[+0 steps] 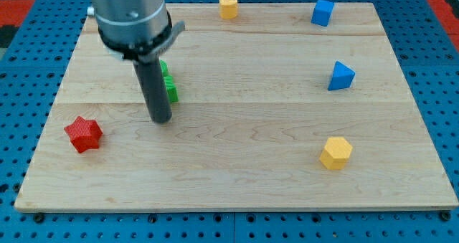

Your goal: Make a diagonal line out of red star green star and the yellow hexagon

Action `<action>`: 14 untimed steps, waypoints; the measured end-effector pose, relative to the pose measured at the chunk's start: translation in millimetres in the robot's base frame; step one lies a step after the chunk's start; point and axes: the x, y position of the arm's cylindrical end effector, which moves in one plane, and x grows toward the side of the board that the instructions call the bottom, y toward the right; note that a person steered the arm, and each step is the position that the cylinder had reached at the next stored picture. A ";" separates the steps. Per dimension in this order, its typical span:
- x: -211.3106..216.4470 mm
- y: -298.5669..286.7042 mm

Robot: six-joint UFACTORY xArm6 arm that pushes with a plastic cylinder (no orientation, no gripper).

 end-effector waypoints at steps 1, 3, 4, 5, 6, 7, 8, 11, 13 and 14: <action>67.6 -25.6; 45.8 -121.9; -7.7 -83.3; -63.5 -81.6; -57.1 -48.0; -4.1 27.7; 42.2 161.4; 67.4 279.2; 3.4 219.7; 7.1 250.5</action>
